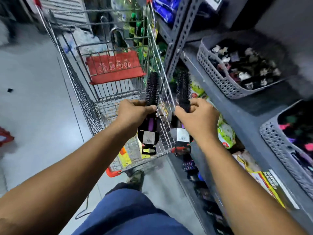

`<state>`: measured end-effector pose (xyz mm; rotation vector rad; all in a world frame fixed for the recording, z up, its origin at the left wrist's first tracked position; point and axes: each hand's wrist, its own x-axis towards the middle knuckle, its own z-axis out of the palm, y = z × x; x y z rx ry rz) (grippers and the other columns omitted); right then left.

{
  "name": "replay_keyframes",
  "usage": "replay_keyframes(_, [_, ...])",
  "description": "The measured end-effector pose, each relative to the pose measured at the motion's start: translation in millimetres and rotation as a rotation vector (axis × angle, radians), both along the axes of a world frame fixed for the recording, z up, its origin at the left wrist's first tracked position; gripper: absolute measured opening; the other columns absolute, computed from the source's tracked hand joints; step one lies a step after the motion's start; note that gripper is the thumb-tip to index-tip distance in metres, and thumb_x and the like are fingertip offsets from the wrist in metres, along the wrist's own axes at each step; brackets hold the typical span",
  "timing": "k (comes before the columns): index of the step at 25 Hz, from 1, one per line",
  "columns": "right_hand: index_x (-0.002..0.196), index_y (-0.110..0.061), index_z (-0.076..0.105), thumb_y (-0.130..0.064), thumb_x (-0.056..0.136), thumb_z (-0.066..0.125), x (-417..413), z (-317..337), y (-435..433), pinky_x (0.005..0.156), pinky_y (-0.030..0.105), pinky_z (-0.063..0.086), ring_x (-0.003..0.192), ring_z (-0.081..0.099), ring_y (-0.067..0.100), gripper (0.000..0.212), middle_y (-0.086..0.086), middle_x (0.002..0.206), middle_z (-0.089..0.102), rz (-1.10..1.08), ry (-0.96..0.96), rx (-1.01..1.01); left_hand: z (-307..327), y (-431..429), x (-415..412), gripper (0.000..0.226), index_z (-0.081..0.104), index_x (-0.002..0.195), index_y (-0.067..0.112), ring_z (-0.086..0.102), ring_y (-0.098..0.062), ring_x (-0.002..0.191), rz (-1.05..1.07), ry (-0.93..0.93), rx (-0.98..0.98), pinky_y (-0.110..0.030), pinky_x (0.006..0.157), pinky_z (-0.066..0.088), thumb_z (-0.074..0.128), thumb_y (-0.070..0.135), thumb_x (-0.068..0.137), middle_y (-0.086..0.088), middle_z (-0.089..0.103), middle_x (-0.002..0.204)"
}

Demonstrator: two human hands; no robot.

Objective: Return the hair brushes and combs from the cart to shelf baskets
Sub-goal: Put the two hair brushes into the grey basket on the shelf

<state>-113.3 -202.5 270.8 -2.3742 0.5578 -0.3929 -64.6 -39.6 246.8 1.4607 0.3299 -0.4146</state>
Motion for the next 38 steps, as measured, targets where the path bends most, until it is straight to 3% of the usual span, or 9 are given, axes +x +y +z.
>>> replay_keyframes(3, [0.069,-0.020,0.061,-0.034,0.065,0.072,-40,28,-26,0.051,0.006,0.036,0.048,0.053,-0.007,0.019,-0.015,0.039,0.054,-0.102,-0.067,-0.007,31,-29,-20,0.028,0.068,0.099,-0.006,0.063,-0.020,0.060,-0.100,-0.039,-0.043,-0.037,0.062,0.059,0.077,-0.001,0.073,-0.015,0.068,0.079])
replay_keyframes(6, [0.076,-0.022,0.065,-0.042,0.063,0.071,-79,52,-53,0.065,0.029,0.053,0.060,0.063,0.005,0.024,-0.013,0.053,0.065,-0.216,-0.096,-0.023,54,-65,-38,0.015,0.069,0.088,-0.003,0.060,-0.023,0.064,-0.228,-0.082,-0.101,-0.048,0.076,0.056,0.075,-0.002,0.075,-0.014,0.065,0.074])
replay_keyframes(11, [0.069,-0.021,0.062,-0.034,0.063,0.073,-161,84,-103,0.065,0.033,0.055,0.063,0.066,0.012,0.018,-0.009,0.058,0.069,-0.409,-0.159,0.002,85,-140,-80,0.004,0.070,0.077,-0.007,0.061,-0.022,0.060,-0.508,-0.123,-0.153,-0.036,0.063,0.057,0.072,-0.004,0.076,-0.015,0.065,0.072])
replay_keyframes(15, [0.066,-0.022,0.060,-0.032,0.066,0.074,-214,98,-140,0.063,0.030,0.053,0.065,0.066,0.013,0.017,-0.007,0.059,0.068,-0.551,-0.162,-0.014,98,-203,-110,0.033,0.068,0.048,0.010,0.061,-0.011,0.042,-0.692,-0.137,-0.136,-0.017,0.044,0.051,0.073,-0.003,0.078,0.003,0.066,0.048])
replay_keyframes(20, [0.069,-0.019,0.063,-0.039,0.066,0.074,-247,107,-195,0.062,0.029,0.051,0.063,0.067,0.014,0.023,-0.005,0.061,0.071,-0.688,-0.118,-0.047,103,-280,-127,0.025,0.070,0.090,-0.006,0.064,-0.017,0.057,-0.833,-0.179,-0.082,-0.023,0.057,0.055,0.081,0.001,0.068,-0.016,0.071,0.079])
replay_keyframes(23, [0.075,-0.019,0.067,-0.054,0.056,0.068,-247,108,-232,0.065,0.035,0.056,0.069,0.068,0.018,0.039,-0.005,0.067,0.072,-0.820,-0.117,-0.014,114,-330,-126,0.040,0.065,0.085,-0.009,0.064,-0.022,0.073,-0.885,-0.240,-0.034,-0.042,0.079,0.057,0.086,0.010,0.057,-0.020,0.073,0.088])
replay_keyframes(26, [0.075,-0.017,0.070,-0.053,0.059,0.067,-238,111,-263,0.067,0.035,0.056,0.070,0.066,0.022,0.039,-0.002,0.067,0.071,-0.909,-0.054,-0.029,125,-376,-121,0.021,0.068,0.075,0.005,0.063,-0.019,0.077,-0.883,-0.349,0.057,-0.035,0.077,0.052,0.085,0.013,0.066,-0.009,0.070,0.081])
replay_keyframes(32, [0.067,-0.012,0.065,-0.052,0.066,0.062,-208,103,-308,0.057,0.025,0.038,0.077,0.067,0.028,0.040,0.005,0.066,0.065,-0.976,0.159,-0.050,114,-441,-109,0.051,0.071,0.098,0.001,0.071,-0.024,0.095,-0.932,-0.505,0.393,-0.030,0.080,0.056,0.087,0.035,0.063,-0.012,0.074,0.098])
replay_keyframes(38, [0.079,-0.019,0.068,-0.056,0.067,0.060,-202,65,-320,0.103,0.044,0.031,0.104,0.061,0.029,0.040,0.006,0.086,0.073,-0.998,0.363,-0.221,83,-449,-117,0.043,0.073,0.093,0.005,0.071,-0.026,0.092,-1.013,-0.505,0.534,-0.024,0.067,0.048,0.083,0.035,0.065,-0.012,0.075,0.094])
